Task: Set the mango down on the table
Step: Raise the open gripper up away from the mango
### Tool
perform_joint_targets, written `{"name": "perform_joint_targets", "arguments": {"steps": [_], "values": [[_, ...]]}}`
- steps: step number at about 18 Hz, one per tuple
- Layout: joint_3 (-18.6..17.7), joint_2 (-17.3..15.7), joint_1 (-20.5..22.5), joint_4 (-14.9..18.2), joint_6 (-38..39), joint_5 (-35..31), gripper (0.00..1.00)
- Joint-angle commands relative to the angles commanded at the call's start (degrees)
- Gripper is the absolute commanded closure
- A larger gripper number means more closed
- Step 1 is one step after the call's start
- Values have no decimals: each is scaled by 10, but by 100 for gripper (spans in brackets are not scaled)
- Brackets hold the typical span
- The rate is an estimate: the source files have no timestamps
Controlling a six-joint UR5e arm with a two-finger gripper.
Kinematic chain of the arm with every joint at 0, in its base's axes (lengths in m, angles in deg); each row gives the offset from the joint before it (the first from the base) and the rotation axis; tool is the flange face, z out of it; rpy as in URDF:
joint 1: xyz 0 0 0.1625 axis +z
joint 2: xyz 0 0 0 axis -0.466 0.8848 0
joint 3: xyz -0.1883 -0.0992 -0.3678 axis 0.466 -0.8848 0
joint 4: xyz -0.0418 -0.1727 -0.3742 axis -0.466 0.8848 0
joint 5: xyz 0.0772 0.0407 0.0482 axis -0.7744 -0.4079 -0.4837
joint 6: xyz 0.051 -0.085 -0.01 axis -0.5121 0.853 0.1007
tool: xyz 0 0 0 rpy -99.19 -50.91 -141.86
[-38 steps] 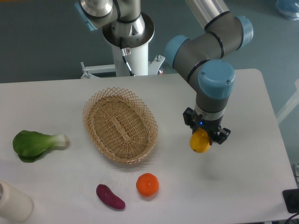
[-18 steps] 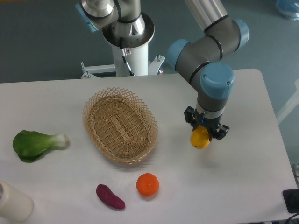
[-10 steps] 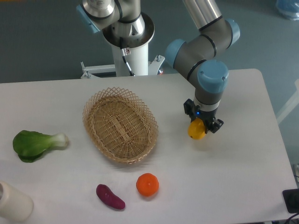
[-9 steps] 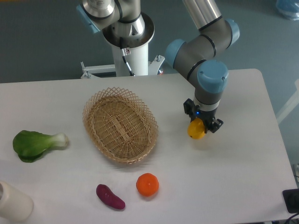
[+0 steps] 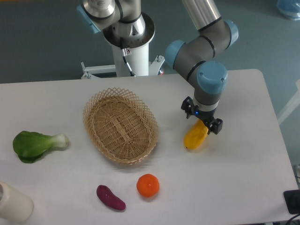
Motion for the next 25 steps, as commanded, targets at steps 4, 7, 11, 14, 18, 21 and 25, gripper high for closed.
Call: {"name": "perform_joint_targets", "arguments": {"steps": [4,7,11,14,18,21,25], "values": [[20,1,-1,3,25,7,0],[32,0,-2,2,31,18,0],[49,-1,1,8,33,47,0],[59,-1,1,14,35,56,0],[118,6,-1,90,35,59,0],[157,23,-6,131,35,55,0],[174,34,-16,137,36,53,0]]}}
